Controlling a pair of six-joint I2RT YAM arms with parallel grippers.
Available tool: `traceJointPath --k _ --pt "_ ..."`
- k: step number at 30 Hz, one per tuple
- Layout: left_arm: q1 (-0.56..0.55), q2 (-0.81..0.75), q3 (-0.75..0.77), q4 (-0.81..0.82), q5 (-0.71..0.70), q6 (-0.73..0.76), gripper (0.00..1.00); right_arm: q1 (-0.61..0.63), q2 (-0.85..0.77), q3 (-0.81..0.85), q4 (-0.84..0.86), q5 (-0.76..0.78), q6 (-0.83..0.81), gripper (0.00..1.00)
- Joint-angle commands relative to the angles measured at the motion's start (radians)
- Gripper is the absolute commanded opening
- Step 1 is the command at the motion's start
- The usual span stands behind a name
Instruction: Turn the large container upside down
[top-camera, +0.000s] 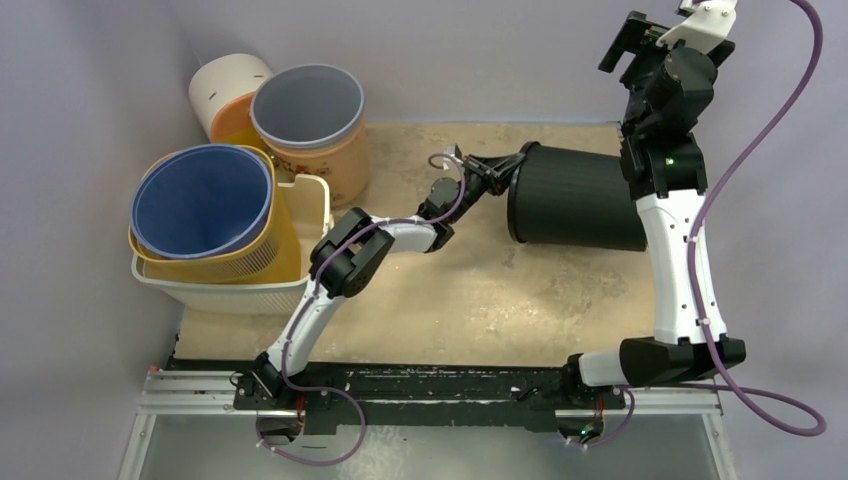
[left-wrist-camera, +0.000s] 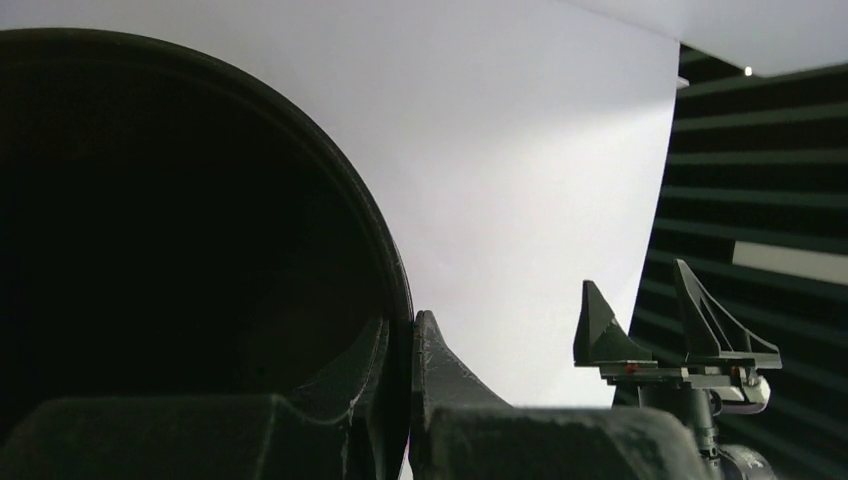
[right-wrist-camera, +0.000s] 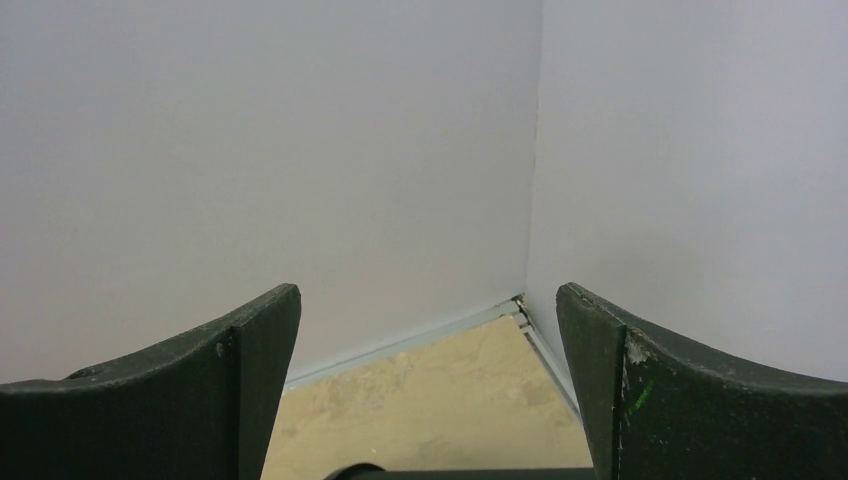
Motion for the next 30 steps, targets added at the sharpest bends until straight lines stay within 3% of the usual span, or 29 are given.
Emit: traceJointPath --k 1,10,19,20,22,27,30 --pt "0.011 0.000 -0.099 0.222 -0.067 -0.155 0.00 -0.006 0.009 0.016 0.042 -0.024 -0.007 1.00" --pt "0.097 0.010 -0.310 0.232 -0.020 -0.103 0.00 -0.007 0.019 -0.010 0.040 -0.060 0.020 1.00" --pt "0.163 0.030 -0.337 0.184 0.093 -0.017 0.00 -0.007 0.017 -0.046 0.031 -0.093 0.057 1.00" --pt "0.168 0.029 -0.337 0.166 0.106 0.005 0.02 -0.007 0.017 -0.049 0.029 -0.103 0.060 1.00" --pt "0.178 0.023 -0.333 0.102 0.144 0.061 0.16 -0.007 0.017 -0.051 0.020 -0.117 0.068 1.00" --pt "0.213 -0.006 -0.330 -0.114 0.223 0.236 0.39 -0.007 0.001 -0.085 0.005 -0.157 0.092 1.00" --pt "0.229 -0.019 -0.329 -0.230 0.249 0.337 0.48 -0.007 -0.010 -0.108 0.002 -0.176 0.099 1.00"
